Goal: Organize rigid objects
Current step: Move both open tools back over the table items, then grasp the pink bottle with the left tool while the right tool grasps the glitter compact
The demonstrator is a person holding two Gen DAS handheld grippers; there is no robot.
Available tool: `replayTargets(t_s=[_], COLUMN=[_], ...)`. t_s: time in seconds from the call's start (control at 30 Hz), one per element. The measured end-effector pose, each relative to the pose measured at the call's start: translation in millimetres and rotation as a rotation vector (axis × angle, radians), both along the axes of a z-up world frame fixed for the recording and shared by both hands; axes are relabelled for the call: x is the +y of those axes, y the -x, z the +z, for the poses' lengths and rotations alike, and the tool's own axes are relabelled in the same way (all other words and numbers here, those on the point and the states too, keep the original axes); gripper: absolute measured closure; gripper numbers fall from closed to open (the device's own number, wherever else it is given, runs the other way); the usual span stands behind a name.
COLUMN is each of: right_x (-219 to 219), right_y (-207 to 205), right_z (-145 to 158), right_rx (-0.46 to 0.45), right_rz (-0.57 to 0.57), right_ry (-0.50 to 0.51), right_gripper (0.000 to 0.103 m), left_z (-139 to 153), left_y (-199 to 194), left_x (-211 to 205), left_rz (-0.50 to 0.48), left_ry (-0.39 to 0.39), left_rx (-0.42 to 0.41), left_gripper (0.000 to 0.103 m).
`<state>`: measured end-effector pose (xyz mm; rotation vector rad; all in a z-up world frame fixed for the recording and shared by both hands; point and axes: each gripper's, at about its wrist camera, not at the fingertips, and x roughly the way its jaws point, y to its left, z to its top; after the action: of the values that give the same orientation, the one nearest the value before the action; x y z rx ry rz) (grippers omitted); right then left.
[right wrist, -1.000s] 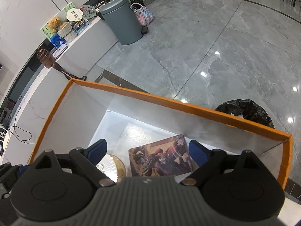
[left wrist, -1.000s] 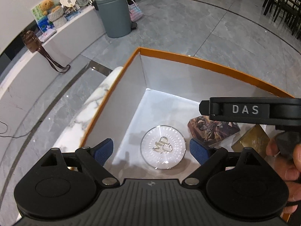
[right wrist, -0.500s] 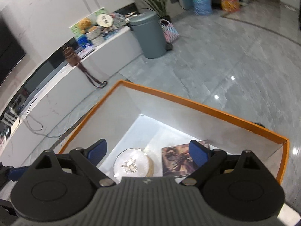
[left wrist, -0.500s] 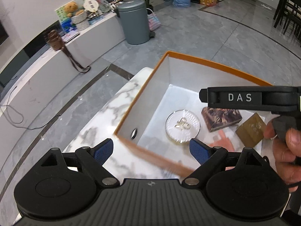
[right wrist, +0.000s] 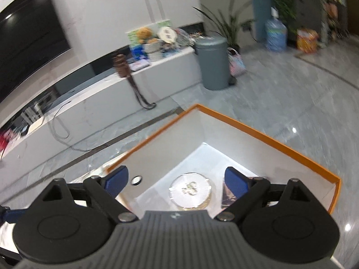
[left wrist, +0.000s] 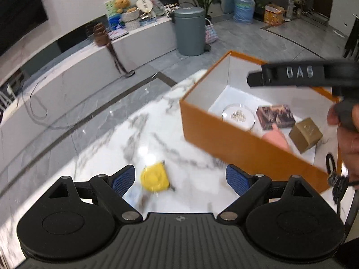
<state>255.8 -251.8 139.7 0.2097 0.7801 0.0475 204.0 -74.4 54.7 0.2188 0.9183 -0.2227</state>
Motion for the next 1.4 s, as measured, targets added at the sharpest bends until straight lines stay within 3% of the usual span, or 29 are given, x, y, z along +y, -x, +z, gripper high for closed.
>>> replayTargets(t_s=[0.27, 0.47, 0.63, 0.93, 1.2, 1.4], right_x=[37, 54, 59, 57, 54, 56], right_y=[40, 80, 119, 165, 187, 184], right_z=[7, 4, -10, -60, -107, -119], right_rx=[-0.048, -0.082, -0.085, -0.081, -0.009, 0.035], right_rz=[0.169, 0.289, 0.390, 0.545, 0.653, 0.663], right_ry=[0.057, 0.116, 0.145, 0.333, 0.368, 0.320], right_gripper=[0.018, 0.020, 0.021, 0.021, 0.021, 0.021], left_z=[-15, -35, -62, -74, -88, -92], left_y=[52, 97, 125, 149, 148, 140], left_x=[33, 57, 67, 67, 68, 56], left_rz=[0.084, 0.187, 0.267, 0.307, 0.353, 0.335], left_ry=[0.041, 0.184, 0.210, 0.268, 0.298, 0.301], left_rx=[-0.012, -0.030, -0.016, -0.032, 0.007, 0.015], left_gripper=[0.000, 0.000, 0.000, 0.000, 0.000, 0.000])
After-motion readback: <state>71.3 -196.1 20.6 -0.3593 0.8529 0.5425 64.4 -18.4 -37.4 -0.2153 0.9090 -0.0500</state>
